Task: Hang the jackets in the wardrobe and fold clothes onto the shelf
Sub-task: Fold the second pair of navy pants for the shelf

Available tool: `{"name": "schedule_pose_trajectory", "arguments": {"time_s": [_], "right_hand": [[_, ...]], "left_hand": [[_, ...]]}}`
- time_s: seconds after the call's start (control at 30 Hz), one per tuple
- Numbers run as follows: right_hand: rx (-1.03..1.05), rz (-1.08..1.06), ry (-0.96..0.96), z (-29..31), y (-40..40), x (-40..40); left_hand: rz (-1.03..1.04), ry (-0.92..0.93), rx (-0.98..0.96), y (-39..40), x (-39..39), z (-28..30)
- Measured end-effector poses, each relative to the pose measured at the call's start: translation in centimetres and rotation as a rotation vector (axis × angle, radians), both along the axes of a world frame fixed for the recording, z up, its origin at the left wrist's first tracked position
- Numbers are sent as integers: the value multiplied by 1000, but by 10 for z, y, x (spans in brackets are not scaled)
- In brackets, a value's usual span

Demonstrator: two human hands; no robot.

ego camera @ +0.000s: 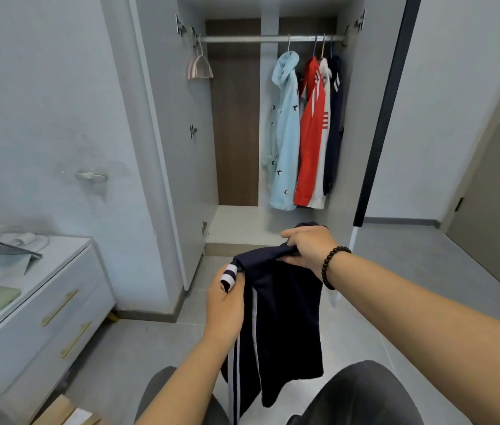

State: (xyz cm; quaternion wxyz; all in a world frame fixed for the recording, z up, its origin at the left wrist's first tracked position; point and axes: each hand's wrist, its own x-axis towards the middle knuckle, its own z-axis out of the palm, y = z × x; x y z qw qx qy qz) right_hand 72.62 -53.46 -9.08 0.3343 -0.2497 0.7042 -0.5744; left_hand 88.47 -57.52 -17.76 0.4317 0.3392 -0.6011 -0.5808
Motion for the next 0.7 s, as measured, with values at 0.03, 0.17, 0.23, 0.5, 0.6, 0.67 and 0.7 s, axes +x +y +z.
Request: {"name": "schedule_pose_trajectory", "arguments": {"time_s": [0.03,0.17,0.23,0.5,0.6,0.67,0.7], "right_hand": [[-5,-13,-22,-2,-2,-1],[-77,-111,-195,-11,-10,4],[-81,-105,-182,-16,-15,6],[83,87,685,-28,-27,-9],[15,174,986,-29,-33,-14],[100,371,989,-31,-42,-23],[158,437,970,-32,-46,-27]], "left_hand": [[-1,35,34,1,-3,0],[102,130,161,1,-15,-3],[129,147,200,-4,-18,-2],[-33,61,173,-60,-8,2],[-198,68,174,-83,-8,7],[-228,65,217,-97,-13,7],[-217,62,242,-102,-16,4]]}}
